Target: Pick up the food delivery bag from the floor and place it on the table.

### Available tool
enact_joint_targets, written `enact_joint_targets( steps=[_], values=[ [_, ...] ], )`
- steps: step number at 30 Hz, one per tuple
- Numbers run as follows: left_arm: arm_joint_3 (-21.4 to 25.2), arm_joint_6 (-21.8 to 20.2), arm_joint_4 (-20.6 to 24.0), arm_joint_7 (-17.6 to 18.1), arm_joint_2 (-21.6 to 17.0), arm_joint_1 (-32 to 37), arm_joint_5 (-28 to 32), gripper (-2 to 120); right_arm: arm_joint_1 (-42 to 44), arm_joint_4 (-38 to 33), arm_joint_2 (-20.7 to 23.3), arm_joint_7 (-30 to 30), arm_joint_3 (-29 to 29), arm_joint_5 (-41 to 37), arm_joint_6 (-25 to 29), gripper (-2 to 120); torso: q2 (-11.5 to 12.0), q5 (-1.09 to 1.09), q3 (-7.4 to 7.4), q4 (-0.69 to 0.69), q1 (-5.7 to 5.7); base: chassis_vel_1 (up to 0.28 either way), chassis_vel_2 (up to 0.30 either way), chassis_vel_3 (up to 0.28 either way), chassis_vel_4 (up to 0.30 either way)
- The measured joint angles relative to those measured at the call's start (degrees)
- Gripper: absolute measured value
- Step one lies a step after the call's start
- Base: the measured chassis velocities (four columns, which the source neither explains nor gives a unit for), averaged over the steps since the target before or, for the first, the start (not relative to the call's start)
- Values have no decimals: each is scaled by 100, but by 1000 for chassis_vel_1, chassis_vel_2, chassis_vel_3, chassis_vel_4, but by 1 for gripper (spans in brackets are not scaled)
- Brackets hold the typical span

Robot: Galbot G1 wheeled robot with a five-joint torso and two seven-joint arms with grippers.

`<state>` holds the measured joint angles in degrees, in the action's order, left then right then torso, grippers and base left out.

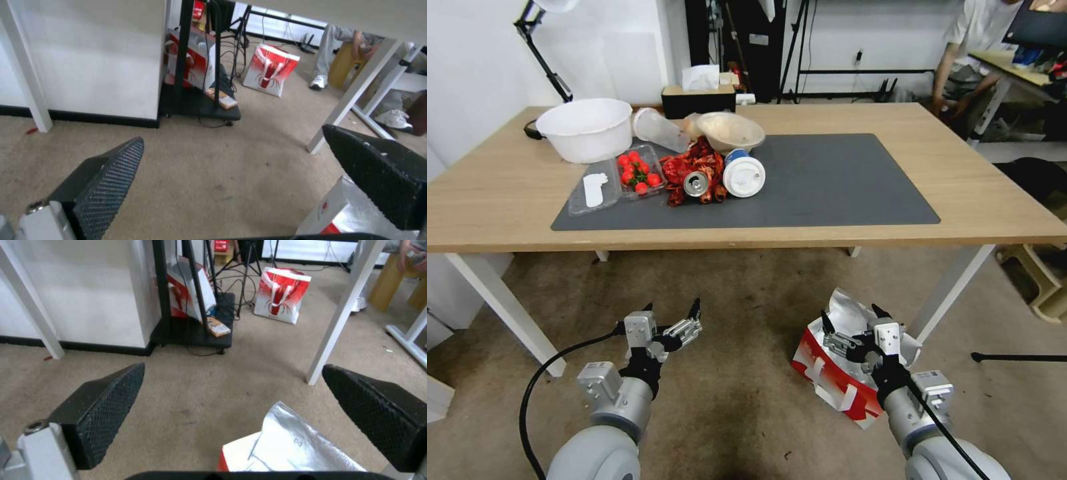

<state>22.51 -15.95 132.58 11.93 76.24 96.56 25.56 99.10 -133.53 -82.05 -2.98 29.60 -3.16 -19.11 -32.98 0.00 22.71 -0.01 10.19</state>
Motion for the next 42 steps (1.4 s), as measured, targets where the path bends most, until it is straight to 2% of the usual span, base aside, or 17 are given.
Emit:
enact_joint_targets(
  steps=[42],
  values=[
    [-13, 102, -85, -102, 42, -57, -104, 100, 121, -93, 18, -1, 89, -3, 46, 100, 958, 0, -599, 0, -357, 0, 0, 0, 0]
  ],
)
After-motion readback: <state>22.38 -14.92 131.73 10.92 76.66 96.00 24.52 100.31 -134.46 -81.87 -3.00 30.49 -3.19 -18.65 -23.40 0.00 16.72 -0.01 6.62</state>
